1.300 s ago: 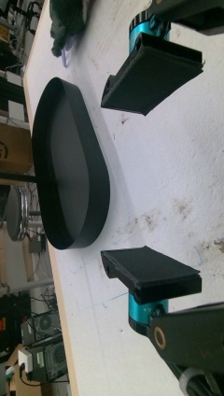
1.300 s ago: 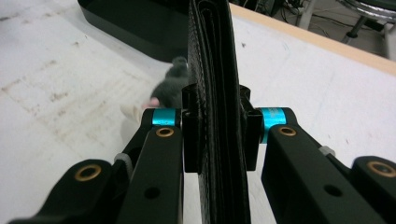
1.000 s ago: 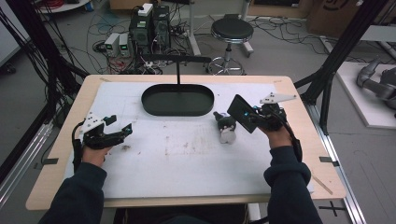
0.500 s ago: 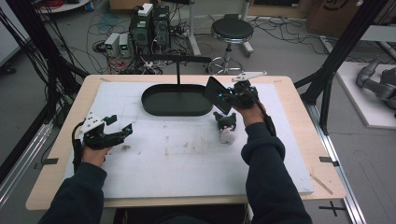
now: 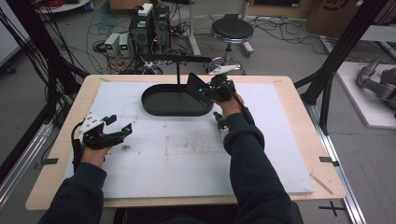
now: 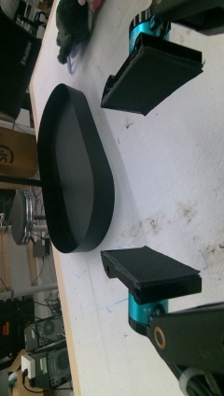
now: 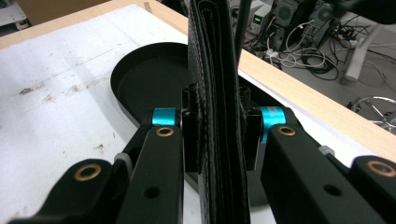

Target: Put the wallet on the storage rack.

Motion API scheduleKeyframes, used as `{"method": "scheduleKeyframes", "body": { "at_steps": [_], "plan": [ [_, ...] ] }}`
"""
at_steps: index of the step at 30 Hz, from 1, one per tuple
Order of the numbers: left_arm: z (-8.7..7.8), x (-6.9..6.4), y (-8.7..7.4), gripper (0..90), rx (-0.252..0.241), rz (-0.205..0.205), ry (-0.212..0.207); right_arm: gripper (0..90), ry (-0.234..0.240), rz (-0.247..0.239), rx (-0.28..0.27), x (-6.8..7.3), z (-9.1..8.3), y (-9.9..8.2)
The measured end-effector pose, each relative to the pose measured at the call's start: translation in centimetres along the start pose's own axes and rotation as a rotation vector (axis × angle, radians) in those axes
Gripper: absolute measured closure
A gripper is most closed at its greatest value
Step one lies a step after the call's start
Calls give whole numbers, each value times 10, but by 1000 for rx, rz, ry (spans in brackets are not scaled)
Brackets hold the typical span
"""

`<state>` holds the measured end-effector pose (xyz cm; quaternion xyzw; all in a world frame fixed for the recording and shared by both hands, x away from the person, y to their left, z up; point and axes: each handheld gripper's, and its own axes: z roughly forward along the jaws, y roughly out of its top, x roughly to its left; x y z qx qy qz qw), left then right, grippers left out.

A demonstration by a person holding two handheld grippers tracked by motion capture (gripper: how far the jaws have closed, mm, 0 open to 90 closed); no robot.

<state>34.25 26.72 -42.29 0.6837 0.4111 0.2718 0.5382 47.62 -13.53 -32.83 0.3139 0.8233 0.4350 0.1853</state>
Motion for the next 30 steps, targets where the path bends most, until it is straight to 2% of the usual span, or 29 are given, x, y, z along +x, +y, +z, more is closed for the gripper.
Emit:
{"method": "scheduleKeyframes", "body": {
  "at_steps": [4,5,7,13,15,19,21,26,28,30],
  "plan": [
    [0,1,0,227,-2,-3,3,771,-8,-14,14,4,19,7],
    [0,1,0,227,-3,-3,3,771,-19,-21,14,7,29,10],
    [0,1,0,227,-1,-3,3,771,-20,-19,13,7,35,11],
    [0,1,0,227,-2,-5,0,771,-8,23,50,6,64,6],
    [1,1,-1,227,-2,-5,-1,771,3,41,47,7,71,4],
    [1,1,-1,227,2,-2,-2,770,-5,38,50,12,82,2],
    [1,1,0,227,2,-1,-2,771,-6,64,43,11,87,1],
    [0,1,-1,227,0,-3,-3,769,29,186,23,5,99,-7],
    [0,1,-1,227,0,-3,-3,764,29,194,42,4,102,-10],
    [0,1,0,227,0,-4,-2,744,-1,177,71,4,105,-12]
  ]
}}
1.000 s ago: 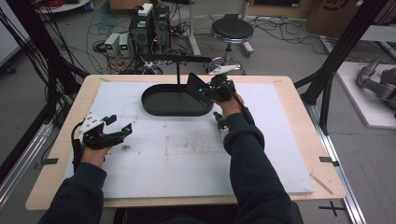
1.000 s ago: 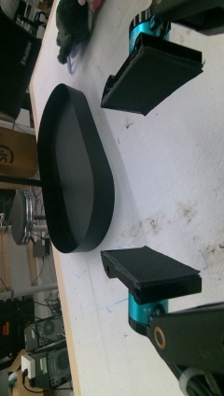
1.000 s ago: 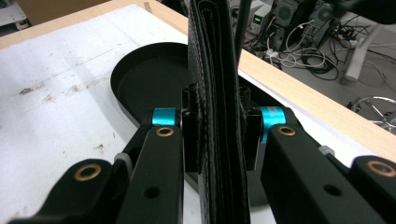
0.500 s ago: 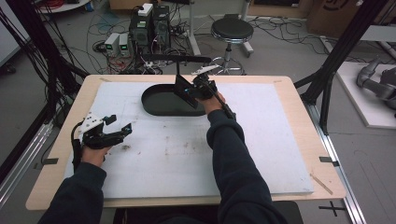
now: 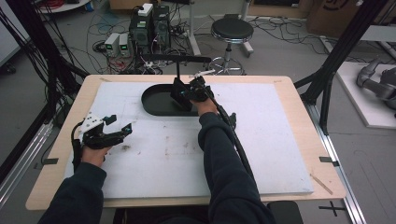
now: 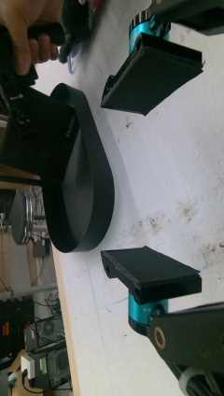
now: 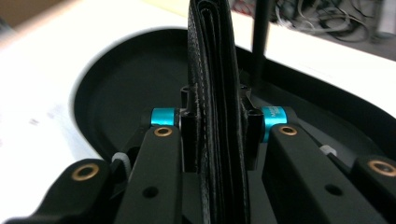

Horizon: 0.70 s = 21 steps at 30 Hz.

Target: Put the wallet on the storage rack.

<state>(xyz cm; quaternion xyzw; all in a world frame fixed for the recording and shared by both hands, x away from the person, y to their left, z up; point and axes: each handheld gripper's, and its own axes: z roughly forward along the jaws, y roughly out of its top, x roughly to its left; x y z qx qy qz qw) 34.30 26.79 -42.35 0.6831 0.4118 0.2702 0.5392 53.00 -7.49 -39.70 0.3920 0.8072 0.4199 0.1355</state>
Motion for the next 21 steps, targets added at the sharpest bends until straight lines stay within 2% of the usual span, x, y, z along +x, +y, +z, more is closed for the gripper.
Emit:
{"method": "scheduleKeyframes", "body": {
  "at_steps": [2,4,5,7,8,13,15,17,19,21],
  "plan": [
    [0,0,0,227,1,2,1,666,-41,-7,1,-2,-1,0],
    [0,0,0,227,3,3,1,592,-108,-29,-1,-3,-5,1],
    [0,0,0,227,3,2,2,578,-127,-36,2,-4,-6,2],
    [0,0,0,227,1,0,2,570,-199,-66,35,-6,-10,2],
    [0,0,0,227,2,3,2,600,-223,-68,56,-10,-11,1],
    [0,0,0,227,4,4,1,635,-208,-41,88,-17,-12,-2],
    [0,0,0,227,6,5,2,634,-197,-16,103,-19,-10,-3],
    [0,0,0,227,6,4,2,605,-168,16,130,-21,-6,-6],
    [0,0,0,227,5,5,3,567,-175,9,135,-21,-4,-7],
    [0,0,0,227,0,1,4,484,-161,8,137,-21,-5,-7]
  ]
}}
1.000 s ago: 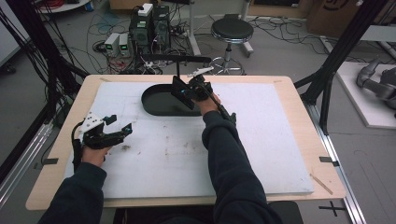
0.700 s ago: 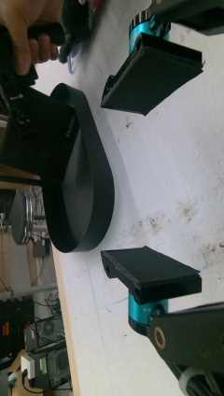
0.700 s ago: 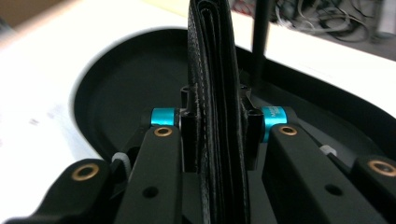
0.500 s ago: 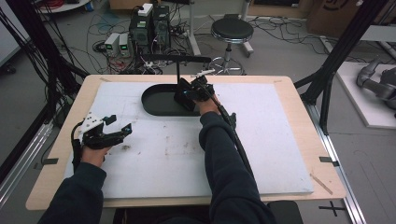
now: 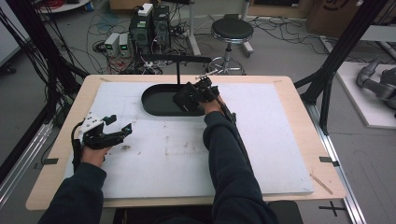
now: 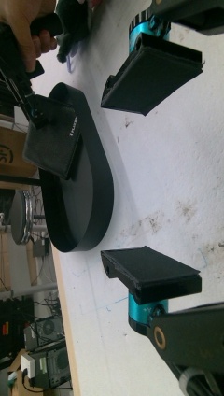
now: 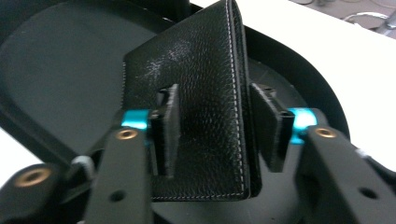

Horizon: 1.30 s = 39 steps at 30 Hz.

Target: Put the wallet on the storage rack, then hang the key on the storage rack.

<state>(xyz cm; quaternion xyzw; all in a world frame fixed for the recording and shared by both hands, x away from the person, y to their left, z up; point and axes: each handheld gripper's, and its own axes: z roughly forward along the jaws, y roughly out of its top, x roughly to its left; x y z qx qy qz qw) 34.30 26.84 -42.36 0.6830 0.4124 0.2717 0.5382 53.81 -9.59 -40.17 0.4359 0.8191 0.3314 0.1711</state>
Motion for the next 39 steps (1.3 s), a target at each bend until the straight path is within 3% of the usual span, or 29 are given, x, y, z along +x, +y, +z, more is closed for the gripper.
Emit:
{"method": "scheduleKeyframes", "body": {
  "at_steps": [2,6,8,9,11,12,13,18,20,21,22,25,27,33,39],
  "plan": [
    [0,1,0,227,1,1,-1,377,-35,-7,-12,1,-6,2],
    [-1,1,0,227,-3,-4,-1,317,-68,-42,-66,-3,-29,2],
    [-1,1,0,227,-3,-5,-1,300,-62,-58,-76,-9,-48,2],
    [-1,1,0,227,-2,-4,0,295,-49,-76,-105,-14,-67,-1],
    [-1,1,0,227,-1,-4,-2,296,-43,-88,-124,-16,-75,-4],
    [-1,1,0,227,0,-3,-2,296,-46,-118,-168,-20,-96,-12],
    [-1,1,0,227,0,-3,-2,296,-46,-118,-168,-20,-96,-12],
    [-1,1,0,227,-2,-5,1,241,-38,-126,-213,-29,-140,-44],
    [-1,1,0,227,-1,-7,-1,210,-52,-113,-144,-31,-153,-55],
    [-1,1,0,227,0,-7,-1,211,-43,-112,-159,-33,-165,-71],
    [-1,1,-1,227,1,-3,-1,211,-43,-112,-159,-33,-165,-71],
    [-2,0,-1,227,6,0,-1,211,-56,-110,-184,-37,-177,-95],
    [-2,0,0,227,6,2,3,211,-67,-65,-201,-44,-182,-115],
    [-1,0,0,227,6,5,9,213,-74,-40,-207,-50,-182,-141],
    [-2,1,0,227,0,-2,8,214,-76,-37,-209,-48,-179,-148]
  ]
}}
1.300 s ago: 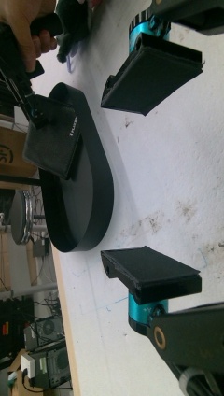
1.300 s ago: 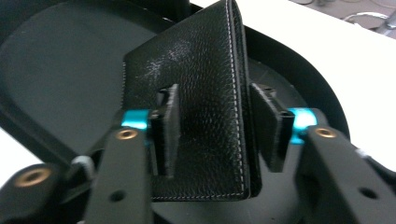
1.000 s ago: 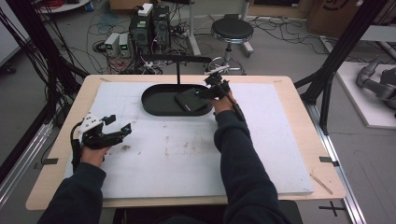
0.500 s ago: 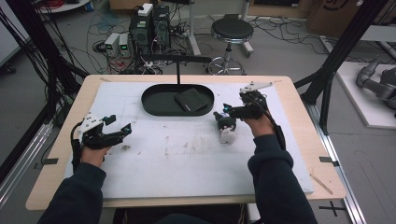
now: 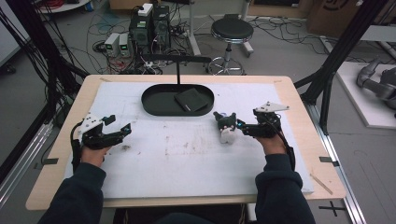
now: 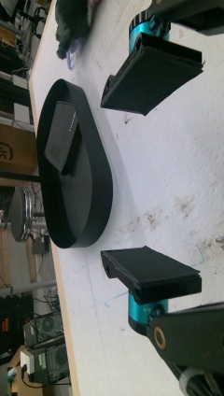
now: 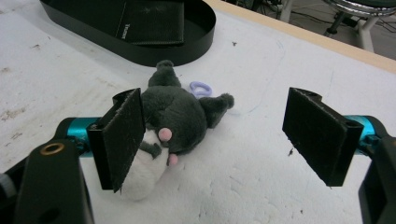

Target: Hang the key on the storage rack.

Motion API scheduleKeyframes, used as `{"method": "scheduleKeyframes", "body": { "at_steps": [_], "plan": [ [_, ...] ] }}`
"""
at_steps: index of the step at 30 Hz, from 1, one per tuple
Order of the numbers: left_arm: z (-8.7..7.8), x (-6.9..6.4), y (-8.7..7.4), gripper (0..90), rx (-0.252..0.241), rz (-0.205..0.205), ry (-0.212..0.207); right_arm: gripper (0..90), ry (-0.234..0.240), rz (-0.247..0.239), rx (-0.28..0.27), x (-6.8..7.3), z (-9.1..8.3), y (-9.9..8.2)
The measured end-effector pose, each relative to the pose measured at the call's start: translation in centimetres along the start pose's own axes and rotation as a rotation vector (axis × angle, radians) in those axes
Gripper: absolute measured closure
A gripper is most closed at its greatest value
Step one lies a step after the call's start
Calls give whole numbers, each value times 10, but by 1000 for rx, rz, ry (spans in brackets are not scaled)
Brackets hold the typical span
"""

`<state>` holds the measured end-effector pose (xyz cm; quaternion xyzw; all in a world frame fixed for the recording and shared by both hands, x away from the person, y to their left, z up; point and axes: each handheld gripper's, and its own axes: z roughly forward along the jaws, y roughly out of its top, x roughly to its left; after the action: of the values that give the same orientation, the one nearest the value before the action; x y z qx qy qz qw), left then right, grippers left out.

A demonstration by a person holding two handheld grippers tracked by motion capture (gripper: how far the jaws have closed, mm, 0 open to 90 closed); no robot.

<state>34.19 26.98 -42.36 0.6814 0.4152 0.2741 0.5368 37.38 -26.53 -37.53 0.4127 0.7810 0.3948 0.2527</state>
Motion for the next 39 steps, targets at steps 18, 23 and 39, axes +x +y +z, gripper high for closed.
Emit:
{"method": "scheduleKeyframes", "body": {
  "at_steps": [18,23,39],
  "plan": [
    [-2,-4,1,227,11,22,11,269,-44,-7,31,15,1,-5],
    [0,-6,1,227,14,30,9,248,-67,10,68,21,11,-8],
    [1,-6,0,228,26,34,0,473,-130,-160,265,59,60,-4]
  ]
}}
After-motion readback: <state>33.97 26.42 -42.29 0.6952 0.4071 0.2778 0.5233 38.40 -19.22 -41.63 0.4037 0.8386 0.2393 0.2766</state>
